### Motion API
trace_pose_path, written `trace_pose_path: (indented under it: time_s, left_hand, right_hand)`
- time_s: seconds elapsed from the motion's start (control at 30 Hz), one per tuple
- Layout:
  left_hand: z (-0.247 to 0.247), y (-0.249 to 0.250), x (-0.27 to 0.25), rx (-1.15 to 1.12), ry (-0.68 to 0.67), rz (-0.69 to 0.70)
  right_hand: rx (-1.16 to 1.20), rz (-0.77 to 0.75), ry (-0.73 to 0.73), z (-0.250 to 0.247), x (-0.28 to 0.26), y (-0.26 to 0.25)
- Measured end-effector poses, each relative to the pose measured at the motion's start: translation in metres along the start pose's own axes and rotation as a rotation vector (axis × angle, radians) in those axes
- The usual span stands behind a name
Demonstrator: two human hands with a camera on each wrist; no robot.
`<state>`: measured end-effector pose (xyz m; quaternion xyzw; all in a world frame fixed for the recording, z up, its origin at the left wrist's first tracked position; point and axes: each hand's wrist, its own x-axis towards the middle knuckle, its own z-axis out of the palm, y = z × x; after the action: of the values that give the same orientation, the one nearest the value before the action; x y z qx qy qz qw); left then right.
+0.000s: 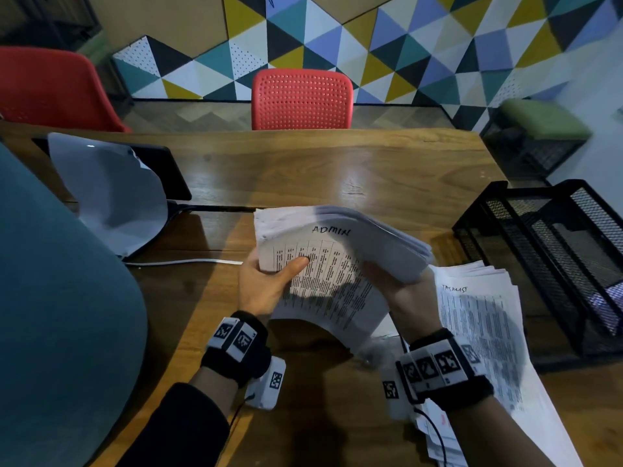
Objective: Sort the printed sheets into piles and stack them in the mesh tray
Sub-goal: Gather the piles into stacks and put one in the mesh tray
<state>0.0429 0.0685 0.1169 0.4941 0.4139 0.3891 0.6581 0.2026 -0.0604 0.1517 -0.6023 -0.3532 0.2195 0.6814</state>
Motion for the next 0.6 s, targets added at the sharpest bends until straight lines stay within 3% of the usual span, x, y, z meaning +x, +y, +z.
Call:
trace_pose_path:
  time_s: [0.3,0.47,0.6]
  left_hand:
    - [0.022,0.051,-0.013,-0.097,0.123,0.284]
    - [0.037,0.061,-0.012,-0.099,0.241,0.257]
    - [0.041,0.064,-0.010,-0.118,0.258,0.234]
  right_hand:
    - [0.068,0.038,-0.085,-0.010,-0.008,0.005]
    - [0.101,0.123,-0.126,-0.016,-0.015,0.014]
    - [0.087,0.148,-0.145,-0.018,-0.016,0.016]
